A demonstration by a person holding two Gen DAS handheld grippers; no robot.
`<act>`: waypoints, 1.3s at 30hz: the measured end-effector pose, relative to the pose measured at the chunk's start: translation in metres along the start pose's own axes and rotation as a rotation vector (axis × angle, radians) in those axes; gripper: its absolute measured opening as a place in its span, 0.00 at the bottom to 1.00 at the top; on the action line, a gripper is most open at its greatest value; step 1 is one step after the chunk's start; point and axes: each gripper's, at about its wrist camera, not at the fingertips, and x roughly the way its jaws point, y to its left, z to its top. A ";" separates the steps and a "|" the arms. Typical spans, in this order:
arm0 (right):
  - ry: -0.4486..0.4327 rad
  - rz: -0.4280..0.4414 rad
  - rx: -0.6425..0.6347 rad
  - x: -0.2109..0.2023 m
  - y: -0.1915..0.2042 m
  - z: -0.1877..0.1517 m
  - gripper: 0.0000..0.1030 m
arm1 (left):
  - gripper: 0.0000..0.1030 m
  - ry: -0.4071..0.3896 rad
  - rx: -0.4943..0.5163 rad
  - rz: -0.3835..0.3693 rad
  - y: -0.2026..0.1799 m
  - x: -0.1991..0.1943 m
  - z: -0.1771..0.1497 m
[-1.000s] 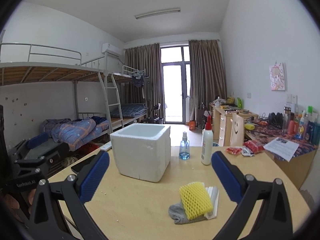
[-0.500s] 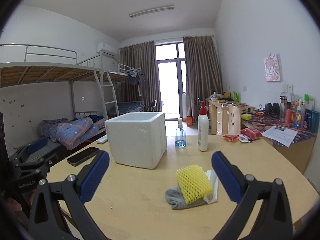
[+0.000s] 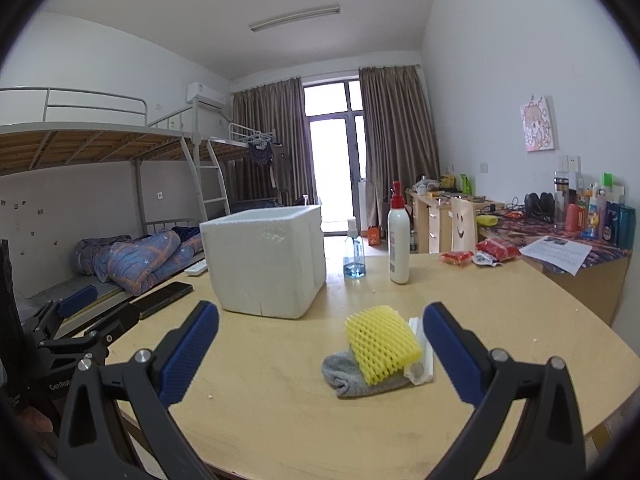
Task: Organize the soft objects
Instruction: 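Withdraw both tools from the box and move toward the yellow net sleeve, then lower the right tool onto the yellow net sleeve and close on it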
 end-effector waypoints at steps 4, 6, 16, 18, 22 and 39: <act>0.026 -0.006 0.008 0.005 -0.005 -0.004 1.00 | 0.99 0.023 0.004 -0.018 -0.007 0.006 -0.002; 0.032 -0.013 0.009 0.007 -0.007 -0.005 1.00 | 0.99 0.028 0.007 -0.031 -0.010 0.008 -0.003; 0.041 -0.069 0.031 0.004 -0.030 -0.008 1.00 | 0.99 0.094 0.017 -0.099 -0.036 0.028 -0.004; 0.043 -0.088 0.036 0.003 -0.034 -0.009 1.00 | 0.99 0.098 0.021 -0.110 -0.043 0.031 -0.004; 0.062 -0.116 0.041 0.005 -0.045 -0.012 1.00 | 0.99 0.110 0.030 -0.131 -0.053 0.039 -0.005; 0.120 -0.121 0.065 0.020 -0.070 -0.020 1.00 | 0.99 0.183 0.084 -0.192 -0.091 0.077 -0.004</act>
